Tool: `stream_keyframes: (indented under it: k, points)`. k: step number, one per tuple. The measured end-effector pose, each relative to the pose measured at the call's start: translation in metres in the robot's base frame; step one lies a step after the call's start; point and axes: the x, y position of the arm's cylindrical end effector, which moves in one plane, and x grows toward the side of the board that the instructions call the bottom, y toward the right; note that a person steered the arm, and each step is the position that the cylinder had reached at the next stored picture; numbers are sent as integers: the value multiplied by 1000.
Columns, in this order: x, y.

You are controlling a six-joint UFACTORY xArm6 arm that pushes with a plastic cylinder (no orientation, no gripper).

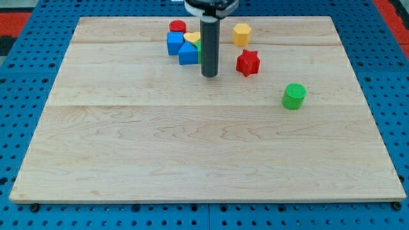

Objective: Slide green star and blue triangle down a bit

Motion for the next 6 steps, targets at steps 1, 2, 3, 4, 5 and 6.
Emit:
stream_keyframes:
  k: [1,2,3,4,5,6]
  points:
    - [-30,44]
    - [-63,44]
    - [-87,8]
    - [-61,3]
    - [-39,-17]
    - [-18,-39]
